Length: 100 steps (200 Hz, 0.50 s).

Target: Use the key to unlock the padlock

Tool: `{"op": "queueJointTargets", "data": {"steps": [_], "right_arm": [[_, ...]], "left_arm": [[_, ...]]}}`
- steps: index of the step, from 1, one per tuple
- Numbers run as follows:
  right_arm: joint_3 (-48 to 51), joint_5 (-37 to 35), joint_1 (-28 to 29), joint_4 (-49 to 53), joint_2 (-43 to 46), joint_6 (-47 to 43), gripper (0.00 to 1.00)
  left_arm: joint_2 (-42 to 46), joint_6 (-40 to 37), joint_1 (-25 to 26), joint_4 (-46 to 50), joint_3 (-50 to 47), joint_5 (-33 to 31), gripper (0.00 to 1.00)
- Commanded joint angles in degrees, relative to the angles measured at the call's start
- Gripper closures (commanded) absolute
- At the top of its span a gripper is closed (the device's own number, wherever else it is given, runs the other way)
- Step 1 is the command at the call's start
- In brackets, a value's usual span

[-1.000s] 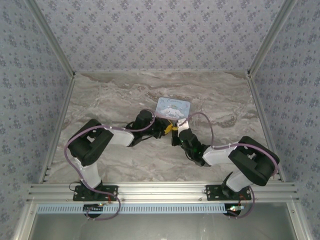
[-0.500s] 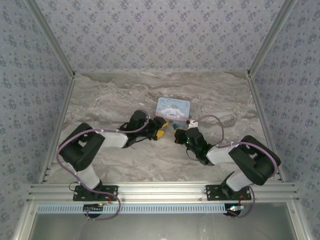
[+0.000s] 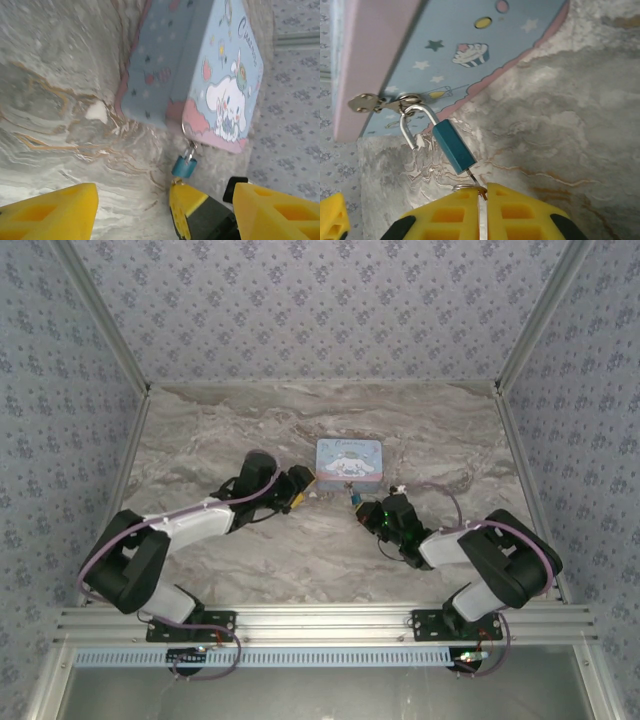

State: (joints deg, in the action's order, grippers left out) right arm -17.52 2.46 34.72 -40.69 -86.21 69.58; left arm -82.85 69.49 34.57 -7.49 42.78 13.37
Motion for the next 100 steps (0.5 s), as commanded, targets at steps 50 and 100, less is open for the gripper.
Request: {"op": "queueJointTargets", "data": {"steps": [50,100], "right_arm": [[-1.64,-4.22,-3.08,26.83,15.73,-9.65,0.41],[3.68,-4.91,-6.78,34.01,33.75,-14.65,0.00]], "left_arm": [[-3.92,-21.85,-4.76,14.19,14.92,0.49,0.05],[-17.00,-28.16,-6.02,17.31,27.27,6.89,0.04]]}}
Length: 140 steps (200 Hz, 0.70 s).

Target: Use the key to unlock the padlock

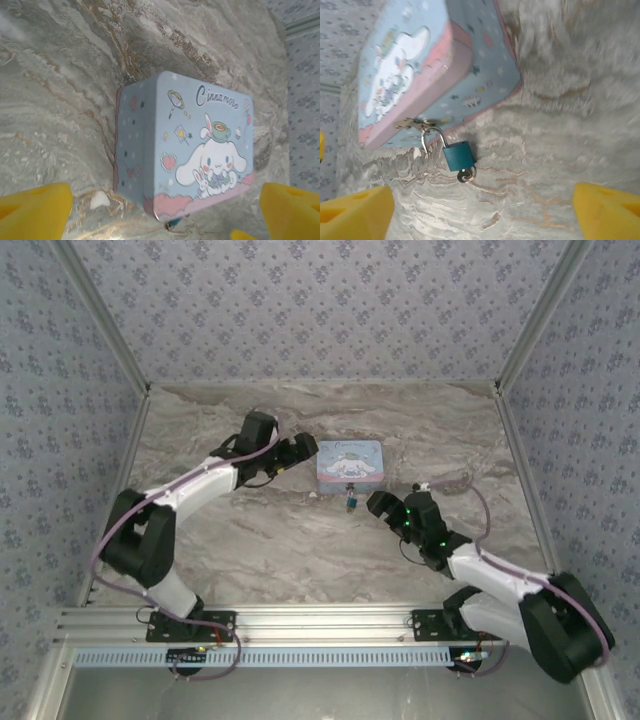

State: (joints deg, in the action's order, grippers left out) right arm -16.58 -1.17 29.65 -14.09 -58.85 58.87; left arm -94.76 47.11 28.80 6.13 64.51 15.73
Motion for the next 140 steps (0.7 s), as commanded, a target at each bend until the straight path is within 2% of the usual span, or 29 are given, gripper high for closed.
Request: {"op": "queueJointTargets", "data": {"steps": [1,43,64,100,140], "right_arm": [[2.85,-1.20,-1.70,7.50,6.74,-4.03,0.00],[3.91,2.49,-3.35,11.20,16.22,-7.79,0.00],[4.14,4.46,-3.74,10.72,17.27,-9.24,0.00],[4.98,7.61,-3.96,6.71,16.93,-11.47,0.00],[4.37,13.07,-5.39,1.88,13.76,-12.88,0.00]], "left_arm": [[-5.39,-5.92,-0.24,3.70,5.85,4.73,0.04],[-15.19,-7.15,-0.24,4.73,13.30,8.29,0.05],[-17.58,-8.10,-0.25,5.85,14.75,6.88,0.04],[-17.88,-9.90,-0.36,7.18,12.15,4.46,0.04],[-16.11,-9.71,-0.67,5.61,4.84,3.70,0.04]]}}
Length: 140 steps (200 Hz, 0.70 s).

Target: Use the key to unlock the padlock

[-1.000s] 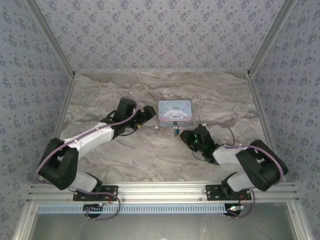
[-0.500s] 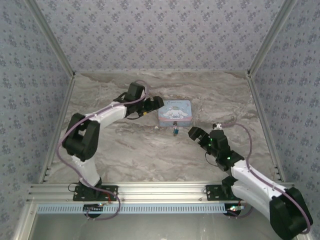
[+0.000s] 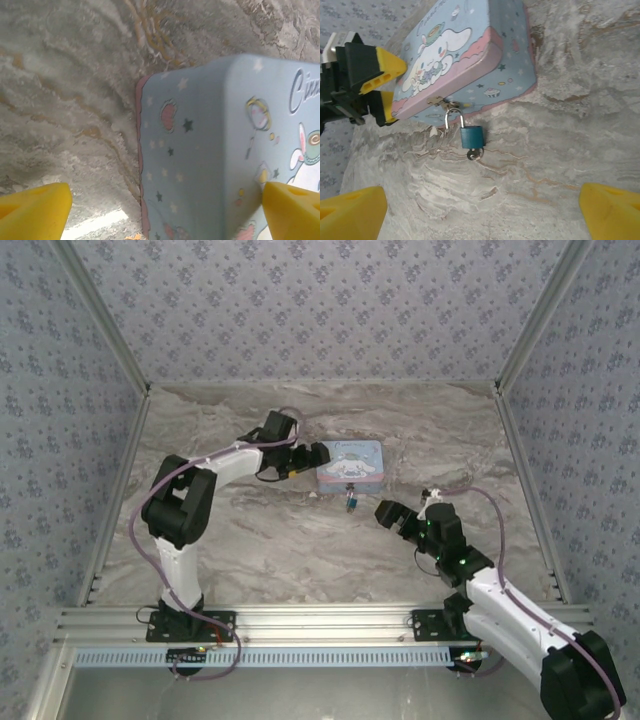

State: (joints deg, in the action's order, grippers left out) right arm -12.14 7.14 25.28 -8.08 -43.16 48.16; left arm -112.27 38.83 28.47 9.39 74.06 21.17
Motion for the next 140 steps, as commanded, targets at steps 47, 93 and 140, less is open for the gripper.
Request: {"op": "queueJointTargets", "data": {"steps": [47,93,140], "right_arm": [[-1.82,13.95,-2.27,-15.95,-14.01,-3.48,0.01],[-3.97,19.31,-3.13,-29.17,-26.88,-9.06,0.08],[-7.22,25.06,-1.98,-40.75,-40.82,-10.09,0.18]], "left_arm": [[6.23,0.57,-0.40,-0.73,-13.85,-1.86,0.04],[11.88,4.21,-0.36,-3.61,-21.39,-1.95,0.04],[16.09,5.62,-0.40,-3.41,-25.92,-3.42,0.04]]}}
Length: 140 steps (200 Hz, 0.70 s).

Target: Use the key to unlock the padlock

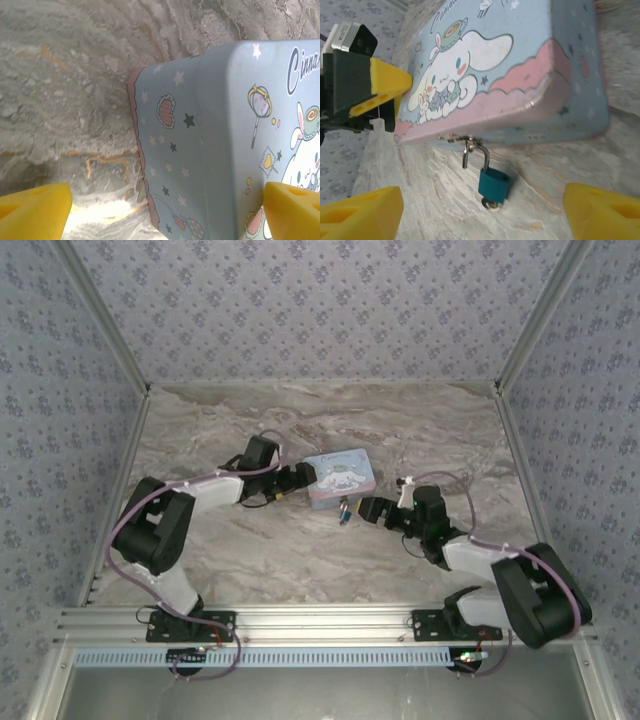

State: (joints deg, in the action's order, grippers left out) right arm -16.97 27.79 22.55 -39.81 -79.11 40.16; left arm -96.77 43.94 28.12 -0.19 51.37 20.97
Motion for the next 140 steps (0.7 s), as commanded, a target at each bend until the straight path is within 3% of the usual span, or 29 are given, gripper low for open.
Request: {"op": "queueJointTargets", "data": {"steps": [1,87,140], "right_arm": [[-2.51,4.39,0.84,-9.21,-5.11,-2.10,0.18],[-6.57,3.38,5.62,-16.51,-18.75,-0.89,0.29],[-7.59,5.05,6.28,-20.35,-21.87,0.09,0.39]], "left_arm": [[0.60,0.52,-0.07,6.16,-3.26,-3.17,0.04],[1.59,2.29,0.08,4.86,-5.13,-2.78,0.04],[1.38,2.65,0.18,4.23,-5.33,-2.69,0.04]]}}
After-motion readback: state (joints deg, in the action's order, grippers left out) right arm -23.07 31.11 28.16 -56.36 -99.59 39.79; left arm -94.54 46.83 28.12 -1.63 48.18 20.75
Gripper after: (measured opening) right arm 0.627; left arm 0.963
